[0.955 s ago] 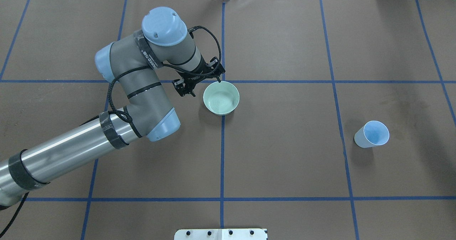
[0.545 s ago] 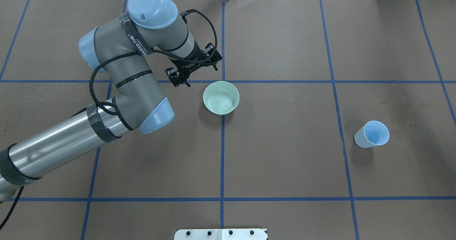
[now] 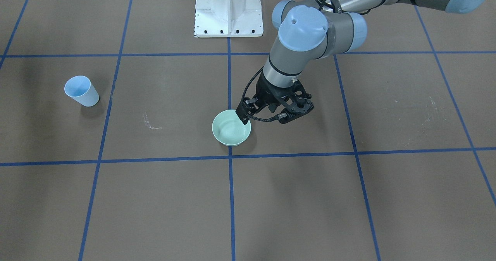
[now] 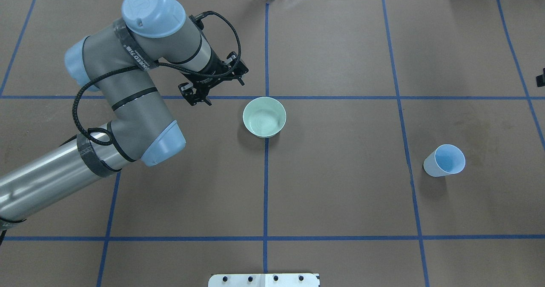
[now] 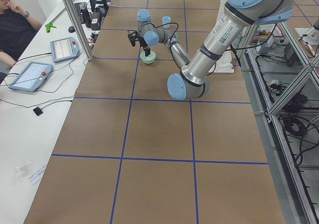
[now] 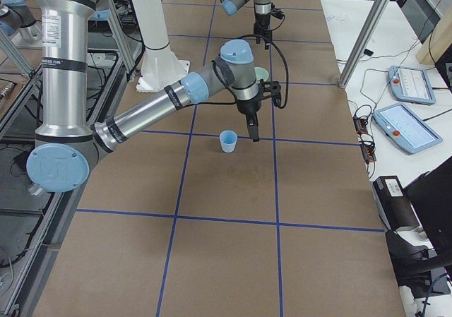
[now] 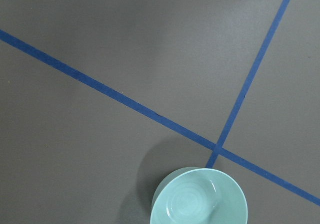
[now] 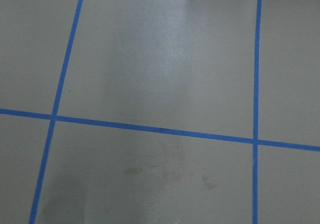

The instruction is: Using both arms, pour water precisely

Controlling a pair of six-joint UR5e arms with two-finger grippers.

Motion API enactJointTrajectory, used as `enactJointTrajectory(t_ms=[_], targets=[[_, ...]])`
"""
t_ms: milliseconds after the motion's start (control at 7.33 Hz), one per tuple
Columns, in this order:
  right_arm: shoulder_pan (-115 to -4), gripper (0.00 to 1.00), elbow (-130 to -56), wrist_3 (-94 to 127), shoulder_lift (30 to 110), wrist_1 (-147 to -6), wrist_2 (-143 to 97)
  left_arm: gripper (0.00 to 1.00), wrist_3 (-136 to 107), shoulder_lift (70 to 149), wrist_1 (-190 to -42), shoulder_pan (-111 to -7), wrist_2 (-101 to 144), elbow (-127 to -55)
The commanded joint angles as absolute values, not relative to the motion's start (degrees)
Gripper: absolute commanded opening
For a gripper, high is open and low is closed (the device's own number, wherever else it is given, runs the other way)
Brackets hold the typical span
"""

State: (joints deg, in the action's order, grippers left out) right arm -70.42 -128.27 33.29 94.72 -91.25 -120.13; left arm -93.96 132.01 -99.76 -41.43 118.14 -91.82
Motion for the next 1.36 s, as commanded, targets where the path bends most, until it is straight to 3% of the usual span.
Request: enactJointTrajectory(t_ms=[0, 545, 818, 1227], targets=[[-58.6, 1.0, -135.5, 47.4, 97.0, -91.4, -111.0, 1.0, -94.0, 131.2, -99.8, -41.5, 118.0, -92.5], [-41.2, 1.0, -141.1, 72.0, 99.6, -91.1, -97.2, 1.0, -93.6, 129.4, -99.8, -42.3, 117.4, -93.6], [-19.6, 1.0, -143.1, 86.0, 104.0, -91.3, -71.4, 1.0, -93.5, 129.0, -99.8, -42.3, 117.3, -93.7], [-4.3, 1.0, -143.0, 96.4, 111.1, -90.9, -55.0, 1.0, -91.0, 127.5, -99.8, -43.1, 117.4, -94.0]])
